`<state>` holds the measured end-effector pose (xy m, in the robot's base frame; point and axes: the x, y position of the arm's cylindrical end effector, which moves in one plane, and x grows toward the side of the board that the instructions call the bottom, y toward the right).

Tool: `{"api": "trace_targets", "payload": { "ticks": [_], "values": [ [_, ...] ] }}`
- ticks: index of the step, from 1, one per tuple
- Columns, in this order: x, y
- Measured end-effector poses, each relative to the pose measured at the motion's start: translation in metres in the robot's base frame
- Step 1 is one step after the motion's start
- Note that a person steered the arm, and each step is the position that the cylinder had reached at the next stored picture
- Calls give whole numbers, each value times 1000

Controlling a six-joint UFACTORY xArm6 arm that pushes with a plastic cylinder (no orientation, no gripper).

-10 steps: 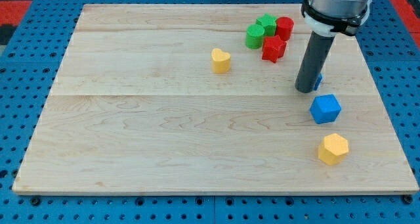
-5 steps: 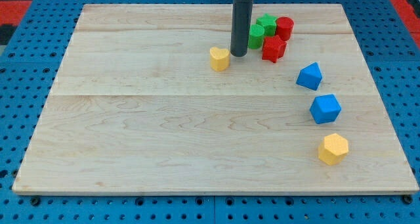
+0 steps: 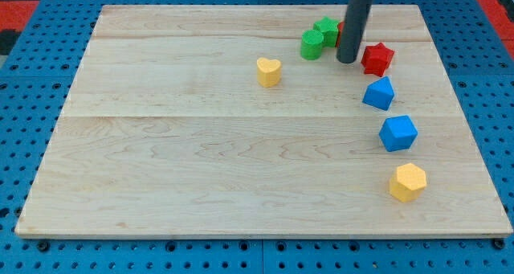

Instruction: Move the red blocks to the top side of the blue blocks to form a vertical line

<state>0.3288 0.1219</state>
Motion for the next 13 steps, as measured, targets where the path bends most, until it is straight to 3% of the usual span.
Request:
{"api": "trace_targets", "payload": {
  "ticks": [2,4,7,8,13],
  "values": [
    [-38,-35],
    [-53,3],
    [-81,2],
    [-82,36],
    [-85,76]
  ]
}}
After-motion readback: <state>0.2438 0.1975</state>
